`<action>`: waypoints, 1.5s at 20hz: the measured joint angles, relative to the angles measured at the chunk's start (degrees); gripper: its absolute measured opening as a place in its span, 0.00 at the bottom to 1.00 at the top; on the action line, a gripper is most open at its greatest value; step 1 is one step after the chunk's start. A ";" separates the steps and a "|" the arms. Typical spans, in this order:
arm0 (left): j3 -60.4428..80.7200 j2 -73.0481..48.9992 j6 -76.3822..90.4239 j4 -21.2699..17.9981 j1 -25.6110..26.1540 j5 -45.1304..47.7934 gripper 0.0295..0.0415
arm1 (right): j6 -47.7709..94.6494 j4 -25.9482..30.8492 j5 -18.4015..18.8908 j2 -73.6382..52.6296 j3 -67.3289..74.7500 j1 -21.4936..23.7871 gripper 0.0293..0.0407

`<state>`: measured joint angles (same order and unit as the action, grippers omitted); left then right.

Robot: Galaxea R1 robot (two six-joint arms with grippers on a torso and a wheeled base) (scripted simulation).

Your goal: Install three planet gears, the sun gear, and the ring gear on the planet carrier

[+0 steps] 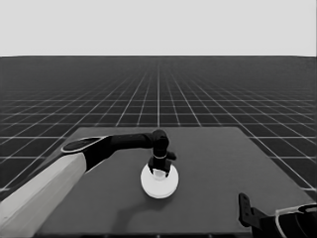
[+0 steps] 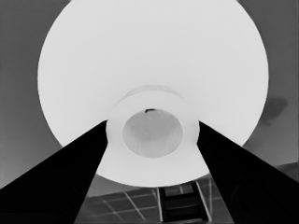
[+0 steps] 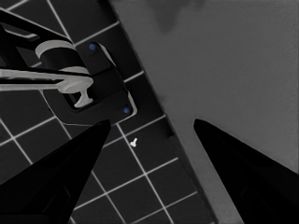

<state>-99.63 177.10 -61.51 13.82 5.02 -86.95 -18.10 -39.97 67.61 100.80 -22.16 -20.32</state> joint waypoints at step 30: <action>0.01 0.01 13.64 -0.01 -0.05 0.00 0.74 | 0.00 0.00 0.00 0.00 0.00 0.00 0.81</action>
<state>-99.62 177.11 -47.87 13.81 4.97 -86.94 -18.10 -39.97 67.61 100.80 -22.16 -20.32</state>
